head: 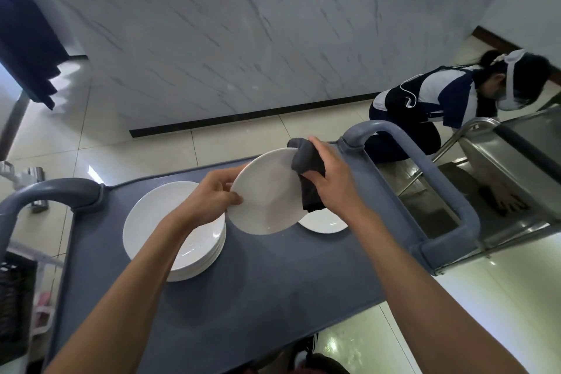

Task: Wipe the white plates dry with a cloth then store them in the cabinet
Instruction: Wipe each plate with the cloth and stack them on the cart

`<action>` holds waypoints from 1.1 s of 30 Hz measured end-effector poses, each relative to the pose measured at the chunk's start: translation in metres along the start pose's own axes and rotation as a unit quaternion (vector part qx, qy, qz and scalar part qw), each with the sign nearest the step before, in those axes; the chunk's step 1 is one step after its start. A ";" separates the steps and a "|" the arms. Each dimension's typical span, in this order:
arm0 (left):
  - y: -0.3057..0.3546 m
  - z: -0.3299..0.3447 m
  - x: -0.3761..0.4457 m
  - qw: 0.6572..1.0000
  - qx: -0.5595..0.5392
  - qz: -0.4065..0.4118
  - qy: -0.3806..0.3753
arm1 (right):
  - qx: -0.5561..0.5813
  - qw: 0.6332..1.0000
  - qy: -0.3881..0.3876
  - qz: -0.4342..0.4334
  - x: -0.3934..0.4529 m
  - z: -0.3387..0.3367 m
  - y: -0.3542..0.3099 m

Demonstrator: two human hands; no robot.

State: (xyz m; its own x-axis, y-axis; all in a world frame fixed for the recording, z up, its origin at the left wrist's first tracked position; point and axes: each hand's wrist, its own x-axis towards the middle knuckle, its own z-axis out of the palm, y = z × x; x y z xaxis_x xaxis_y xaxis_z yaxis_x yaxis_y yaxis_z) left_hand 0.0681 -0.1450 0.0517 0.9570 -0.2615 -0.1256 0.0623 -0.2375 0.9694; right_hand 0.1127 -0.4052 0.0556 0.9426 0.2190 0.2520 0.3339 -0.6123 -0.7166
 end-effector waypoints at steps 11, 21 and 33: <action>0.010 0.004 0.010 0.969 0.241 0.060 0.005 | -0.043 0.996 -0.014 -0.072 -0.008 0.010 -0.008; -0.018 0.018 0.008 0.962 0.251 0.064 0.088 | -0.108 0.986 0.079 -0.099 -0.024 0.029 -0.002; -0.037 0.042 -0.023 0.930 -0.187 -0.173 0.266 | -0.133 0.959 0.218 -0.121 -0.041 0.036 0.010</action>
State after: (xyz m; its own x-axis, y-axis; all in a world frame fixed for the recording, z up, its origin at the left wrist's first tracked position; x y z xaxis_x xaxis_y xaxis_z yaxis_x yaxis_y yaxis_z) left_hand 0.0318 -0.1691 0.0098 0.8598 0.2926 -0.4185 0.3922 0.1462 0.9082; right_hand 0.0774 -0.3928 0.0142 0.7295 0.0756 0.6798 0.4773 -0.7681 -0.4268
